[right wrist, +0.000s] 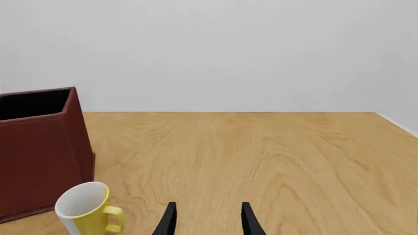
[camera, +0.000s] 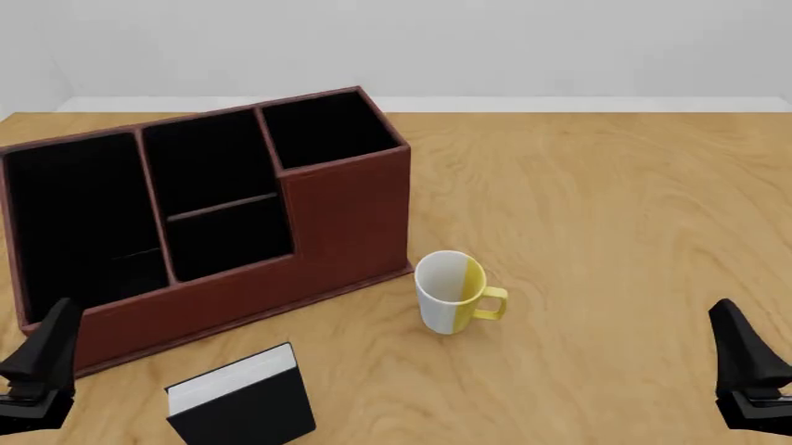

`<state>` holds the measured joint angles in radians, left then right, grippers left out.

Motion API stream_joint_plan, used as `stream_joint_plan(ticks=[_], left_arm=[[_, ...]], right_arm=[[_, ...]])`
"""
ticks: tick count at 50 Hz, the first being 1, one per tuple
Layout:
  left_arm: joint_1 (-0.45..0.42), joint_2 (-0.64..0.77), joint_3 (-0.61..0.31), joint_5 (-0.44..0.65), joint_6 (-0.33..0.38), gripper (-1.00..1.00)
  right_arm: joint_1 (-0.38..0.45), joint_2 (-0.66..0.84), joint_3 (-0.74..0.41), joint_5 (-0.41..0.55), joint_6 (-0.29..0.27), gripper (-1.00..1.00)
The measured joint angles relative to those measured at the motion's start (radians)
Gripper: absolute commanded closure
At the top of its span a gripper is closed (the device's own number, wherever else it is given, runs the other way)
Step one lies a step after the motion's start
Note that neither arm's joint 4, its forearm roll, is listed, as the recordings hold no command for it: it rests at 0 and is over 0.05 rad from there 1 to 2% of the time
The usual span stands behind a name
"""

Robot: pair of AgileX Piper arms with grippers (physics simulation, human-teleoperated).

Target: Pick up the book and place it in the front compartment of the caddy.

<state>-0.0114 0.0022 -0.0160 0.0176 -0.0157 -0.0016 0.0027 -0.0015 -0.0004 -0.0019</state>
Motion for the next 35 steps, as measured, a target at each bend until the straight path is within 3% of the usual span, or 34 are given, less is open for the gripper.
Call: stream_joint_plan(ticks=[23,35], left_arm=[[0.0,0.004,0.006,-0.019,0.042,-1.0],[-0.019,0.074,-0.111,0.009,0.043,-1.0]], right_arm=[[0.007,0.003,-0.003,-0.003,0.0,-1.0],[0.003,0.001,-0.005,-0.003,0.008,-1.0]])
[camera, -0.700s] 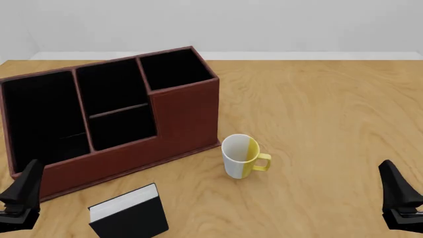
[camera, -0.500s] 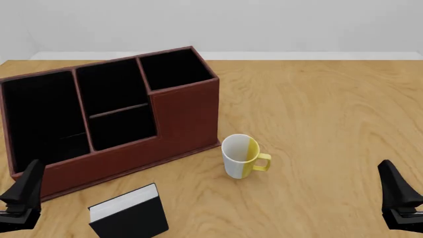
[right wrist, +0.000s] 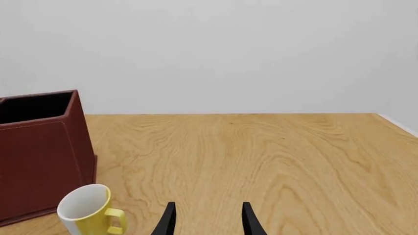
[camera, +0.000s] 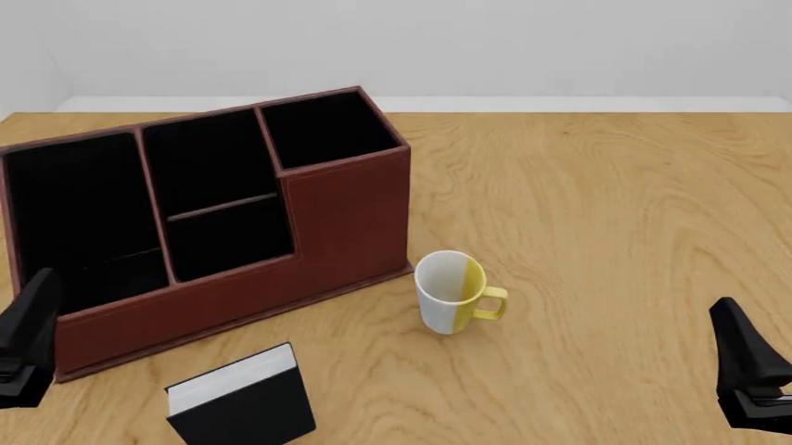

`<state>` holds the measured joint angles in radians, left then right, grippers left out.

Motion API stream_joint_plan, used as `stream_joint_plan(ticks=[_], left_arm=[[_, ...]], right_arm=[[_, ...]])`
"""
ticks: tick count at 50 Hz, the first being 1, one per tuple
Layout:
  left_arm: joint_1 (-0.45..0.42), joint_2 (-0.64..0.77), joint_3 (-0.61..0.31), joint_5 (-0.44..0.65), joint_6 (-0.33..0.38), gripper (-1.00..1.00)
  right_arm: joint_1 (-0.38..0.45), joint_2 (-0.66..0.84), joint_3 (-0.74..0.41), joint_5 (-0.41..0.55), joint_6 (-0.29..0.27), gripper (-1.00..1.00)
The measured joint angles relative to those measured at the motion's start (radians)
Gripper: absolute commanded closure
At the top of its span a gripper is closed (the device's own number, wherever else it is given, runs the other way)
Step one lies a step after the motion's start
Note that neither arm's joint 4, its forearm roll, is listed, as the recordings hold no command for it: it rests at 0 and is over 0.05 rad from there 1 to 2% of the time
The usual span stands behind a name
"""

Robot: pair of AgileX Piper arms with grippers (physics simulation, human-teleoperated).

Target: Pick up the book and place it in the front compartment of the caddy.

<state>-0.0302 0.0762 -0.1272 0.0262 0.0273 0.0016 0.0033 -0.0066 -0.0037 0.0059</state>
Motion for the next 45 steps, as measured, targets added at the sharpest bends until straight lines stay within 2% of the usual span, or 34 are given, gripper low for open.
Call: stream_joint_plan(ticks=[8,18,36,45], left_arm=[[-0.03,0.107,-0.121,0.039,-0.024,-1.0],[-0.109,0.227,-0.346,0.18,-0.022,-1.0],[-0.402,0.472,-0.766,0.59,0.014,-1.0],[-0.527,0.583,-0.904,0.778,0.086,-1.0]], right_arm=[[-0.001,-0.001,-0.002,0.0,0.006,-1.0],[-0.002,-0.002,-0.004,-0.004,0.013,-1.0],[0.002,-0.002,-0.004,-0.01,0.001,-1.0],[0.008,-0.002,-0.003,-0.011,-0.005,-1.0]])
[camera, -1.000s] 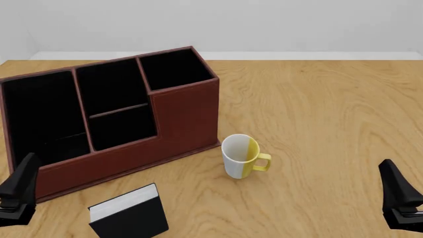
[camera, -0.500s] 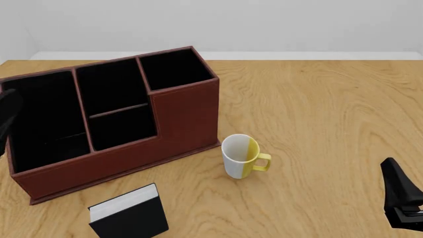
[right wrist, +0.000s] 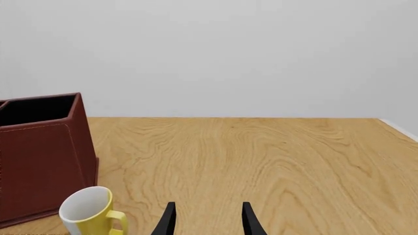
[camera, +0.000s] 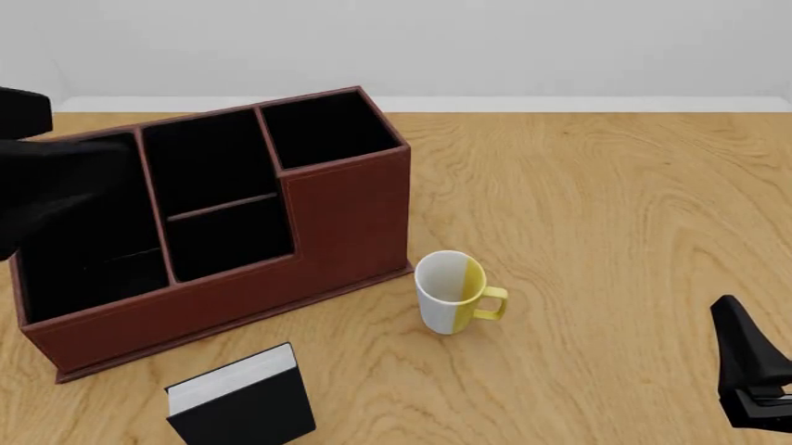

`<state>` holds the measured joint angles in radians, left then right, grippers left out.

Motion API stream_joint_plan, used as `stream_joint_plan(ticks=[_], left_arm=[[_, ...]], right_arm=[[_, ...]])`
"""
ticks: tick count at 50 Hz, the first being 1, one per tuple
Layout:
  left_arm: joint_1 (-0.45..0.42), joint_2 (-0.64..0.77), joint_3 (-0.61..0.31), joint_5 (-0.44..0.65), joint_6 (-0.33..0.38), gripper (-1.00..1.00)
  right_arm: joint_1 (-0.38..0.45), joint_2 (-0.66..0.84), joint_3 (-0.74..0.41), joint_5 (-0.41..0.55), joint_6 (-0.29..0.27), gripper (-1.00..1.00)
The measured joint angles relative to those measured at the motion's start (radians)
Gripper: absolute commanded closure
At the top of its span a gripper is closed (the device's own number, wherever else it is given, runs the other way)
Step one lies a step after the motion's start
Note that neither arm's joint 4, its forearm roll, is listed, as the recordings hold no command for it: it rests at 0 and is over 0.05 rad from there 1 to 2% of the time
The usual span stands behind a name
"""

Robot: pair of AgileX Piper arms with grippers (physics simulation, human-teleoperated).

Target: Pick up the book and place it in the front compartment of the caddy.

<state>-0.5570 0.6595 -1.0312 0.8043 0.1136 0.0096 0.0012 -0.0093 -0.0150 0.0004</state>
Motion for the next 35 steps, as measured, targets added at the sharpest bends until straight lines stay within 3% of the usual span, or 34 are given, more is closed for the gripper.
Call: stream_joint_plan(ticks=[12,21,35], left_arm=[[-0.148,0.133,-0.147,0.21,0.116,-1.0],[-0.204,0.214,-0.229,0.32,0.227,-1.0],[-0.27,0.283,-0.217,0.391,0.312,-1.0]], right_arm=[[0.003,0.0,0.0,-0.001,-0.003,-1.0],[0.003,0.0,0.0,-0.001,-0.008,-1.0],[-0.001,0.0,0.001,-0.002,-0.018,-1.0]])
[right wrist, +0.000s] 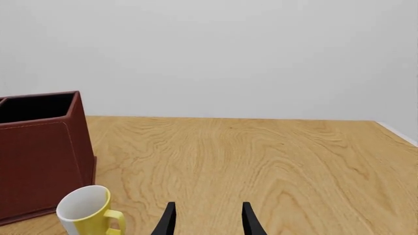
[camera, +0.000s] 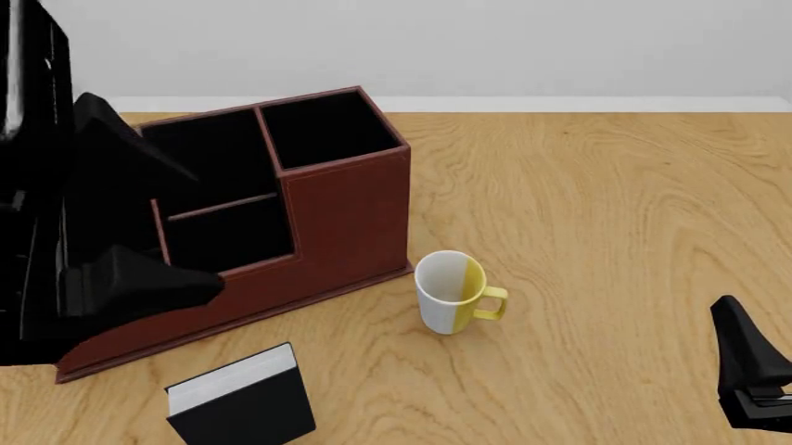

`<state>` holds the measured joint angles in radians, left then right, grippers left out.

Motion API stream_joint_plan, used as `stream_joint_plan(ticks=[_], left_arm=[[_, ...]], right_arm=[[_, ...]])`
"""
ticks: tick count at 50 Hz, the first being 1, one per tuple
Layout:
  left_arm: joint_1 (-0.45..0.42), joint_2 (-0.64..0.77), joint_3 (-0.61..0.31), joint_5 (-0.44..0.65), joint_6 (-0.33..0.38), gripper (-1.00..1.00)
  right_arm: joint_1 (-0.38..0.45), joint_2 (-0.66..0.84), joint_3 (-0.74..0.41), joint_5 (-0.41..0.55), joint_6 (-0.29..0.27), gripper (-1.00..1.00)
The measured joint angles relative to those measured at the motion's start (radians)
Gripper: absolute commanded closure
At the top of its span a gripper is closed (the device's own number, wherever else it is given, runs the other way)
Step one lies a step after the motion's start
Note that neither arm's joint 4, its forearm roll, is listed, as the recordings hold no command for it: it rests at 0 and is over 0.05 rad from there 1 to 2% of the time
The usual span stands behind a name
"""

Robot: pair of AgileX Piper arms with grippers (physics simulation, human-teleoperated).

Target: Pick up the book and place it in the front compartment of the caddy.

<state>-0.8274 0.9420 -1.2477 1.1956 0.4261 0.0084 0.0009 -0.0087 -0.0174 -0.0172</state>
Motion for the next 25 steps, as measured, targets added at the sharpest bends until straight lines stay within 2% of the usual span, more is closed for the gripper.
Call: stream_joint_plan(ticks=[25], left_arm=[[-0.036,0.002,0.19,-0.036,0.035,-1.0]], right_arm=[[-0.001,0.0,-0.001,0.0,-0.004,-1.0]])
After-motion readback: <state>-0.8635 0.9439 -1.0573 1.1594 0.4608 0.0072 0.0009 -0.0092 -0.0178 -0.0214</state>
